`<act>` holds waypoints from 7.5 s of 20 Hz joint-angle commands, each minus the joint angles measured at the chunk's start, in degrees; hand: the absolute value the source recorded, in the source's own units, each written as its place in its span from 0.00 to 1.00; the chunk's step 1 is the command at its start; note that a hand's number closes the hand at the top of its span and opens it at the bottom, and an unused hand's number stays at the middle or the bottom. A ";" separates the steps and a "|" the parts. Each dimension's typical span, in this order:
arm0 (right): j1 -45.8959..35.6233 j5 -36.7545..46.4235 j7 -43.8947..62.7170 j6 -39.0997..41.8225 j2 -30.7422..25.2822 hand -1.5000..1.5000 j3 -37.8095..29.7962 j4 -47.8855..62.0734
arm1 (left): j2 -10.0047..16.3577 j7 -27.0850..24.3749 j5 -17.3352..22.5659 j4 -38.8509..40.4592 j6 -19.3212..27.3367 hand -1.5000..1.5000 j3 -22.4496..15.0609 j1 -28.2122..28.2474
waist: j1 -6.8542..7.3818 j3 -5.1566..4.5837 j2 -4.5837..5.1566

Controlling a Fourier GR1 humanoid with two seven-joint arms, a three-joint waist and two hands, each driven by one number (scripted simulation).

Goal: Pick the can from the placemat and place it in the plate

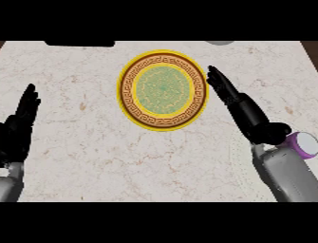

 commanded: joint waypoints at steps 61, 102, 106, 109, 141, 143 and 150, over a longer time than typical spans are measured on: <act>16.88 34.03 8.84 17.77 -24.58 0.00 -18.97 -4.03 | -15.48 10.06 2.96 -2.42 -11.49 0.50 -3.69 10.72 | -0.52 1.17 0.58; -0.32 68.04 28.34 -8.64 15.51 1.00 -6.24 -2.05 | -18.59 12.49 -1.22 -2.05 -15.70 0.50 -3.05 7.43 | 6.25 0.46 0.35; -5.06 72.75 38.99 -16.00 15.81 1.00 -2.92 -2.83 | -18.81 13.06 -1.73 -1.84 -16.01 0.50 -4.10 6.58 | 6.88 0.63 0.11; -8.22 75.39 47.14 -21.87 15.90 1.00 -1.46 -2.38 | -18.73 13.19 -1.72 -1.84 -16.25 0.50 -4.14 5.66 | 7.70 0.73 0.40; -21.75 105.82 86.85 -58.84 15.96 1.00 -4.24 26.57 | -19.20 10.49 -1.57 -1.37 -15.05 0.50 -1.95 7.66 | 3.27 1.23 1.67; -25.34 105.20 86.72 -58.22 15.96 1.00 -5.03 29.11 | -18.35 13.15 -1.56 -1.63 -15.21 0.50 -1.66 6.24 | 3.19 1.23 1.56; -23.97 80.27 75.02 -55.97 15.97 0.00 -8.77 41.37 | -19.01 13.48 -1.59 -1.55 -14.84 0.50 -1.62 5.41 | 3.68 1.34 1.96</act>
